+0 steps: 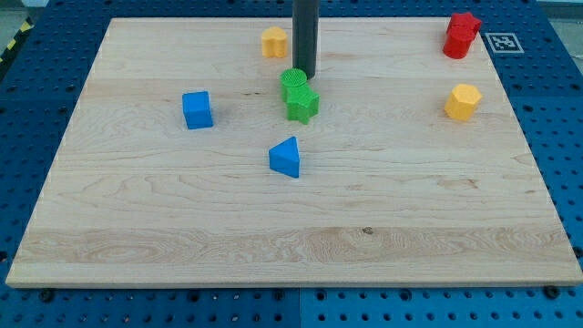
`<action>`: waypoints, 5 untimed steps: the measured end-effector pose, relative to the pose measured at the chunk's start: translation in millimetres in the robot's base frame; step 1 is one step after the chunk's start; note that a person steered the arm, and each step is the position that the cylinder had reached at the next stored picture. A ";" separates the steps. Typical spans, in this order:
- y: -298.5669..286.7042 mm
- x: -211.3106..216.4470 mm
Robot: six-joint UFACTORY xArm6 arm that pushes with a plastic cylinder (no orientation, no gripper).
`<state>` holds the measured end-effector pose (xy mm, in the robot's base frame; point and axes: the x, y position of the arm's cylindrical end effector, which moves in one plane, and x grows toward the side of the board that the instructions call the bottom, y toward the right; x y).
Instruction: Place the yellow heart to the left of the yellow heaxagon
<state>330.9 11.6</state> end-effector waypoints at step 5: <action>-78.2 -72.5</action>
<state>258.3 -66.6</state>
